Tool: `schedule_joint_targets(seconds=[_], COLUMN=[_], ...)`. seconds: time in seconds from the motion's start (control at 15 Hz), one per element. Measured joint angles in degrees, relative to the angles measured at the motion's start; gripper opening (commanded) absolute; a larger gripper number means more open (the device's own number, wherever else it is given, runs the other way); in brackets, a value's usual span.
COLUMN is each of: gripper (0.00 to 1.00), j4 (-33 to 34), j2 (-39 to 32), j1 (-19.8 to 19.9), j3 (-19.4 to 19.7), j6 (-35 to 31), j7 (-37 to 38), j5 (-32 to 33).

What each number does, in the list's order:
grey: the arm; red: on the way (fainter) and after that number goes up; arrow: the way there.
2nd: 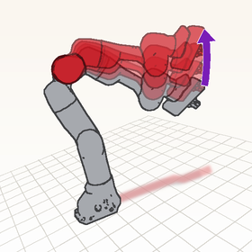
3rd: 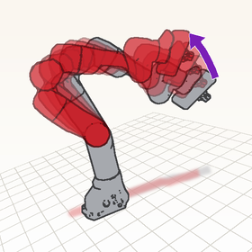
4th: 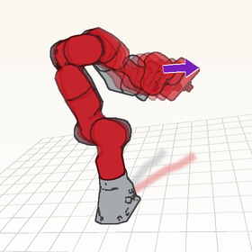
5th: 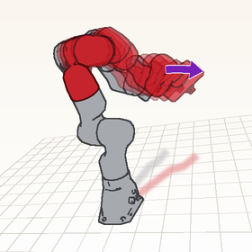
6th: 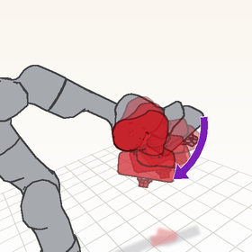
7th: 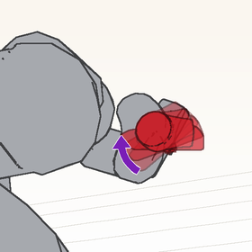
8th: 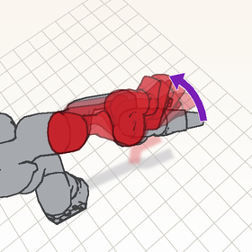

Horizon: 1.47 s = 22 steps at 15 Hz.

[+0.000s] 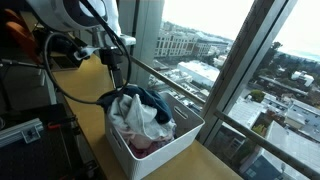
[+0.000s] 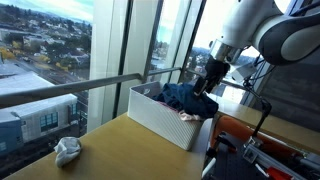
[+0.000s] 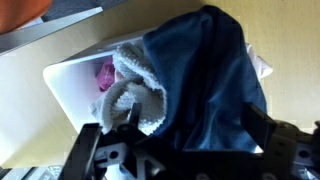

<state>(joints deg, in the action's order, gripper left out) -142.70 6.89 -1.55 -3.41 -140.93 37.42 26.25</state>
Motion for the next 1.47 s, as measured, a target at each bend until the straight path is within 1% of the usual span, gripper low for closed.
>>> schedule_joint_targets(seconds=[0.07,0.13,0.2,0.47,0.53,0.6,0.73,0.8,0.87,1.07,1.27,1.33,1.4,1.47], gripper=[0.74,0.68,0.58,0.29,0.20,0.14,0.02,0.01,0.05,0.05,0.05,0.21,0.45,0.45], j4=[0.10,0.35,0.68,3.32,4.06,4.74,5.79,6.10,6.26,6.23,5.38,4.82,4.25,3.79], j2=[-0.33,-0.96,-1.88,-7.69,-9.38,-11.04,-14.24,-15.73,-16.99,-20.11,-22.48,-23.17,-23.87,-24.39], j1=[0.01,0.01,0.02,0.02,0.02,0.03,0.08,0.10,0.11,0.10,-0.31,-1.06,-2.22,-3.57], j3=[0.00,0.00,0.00,0.16,0.54,1.27,3.69,5.20,6.63,10.21,10.93,10.76,10.55,10.44], j6=[-0.52,-1.19,-2.12,-5.60,-6.45,-7.18,-8.69,-9.52,-10.27,-12.80,-16.01,-17.27,-18.56,-19.71], j7=[0.00,0.00,0.04,0.78,1.17,1.46,1.81,1.91,1.94,2.02,2.59,2.76,3.04,3.34], j5=[0.00,0.00,0.00,1.04,1.91,2.95,5.29,6.35,7.15,8.30,7.44,6.52,5.55,4.47])
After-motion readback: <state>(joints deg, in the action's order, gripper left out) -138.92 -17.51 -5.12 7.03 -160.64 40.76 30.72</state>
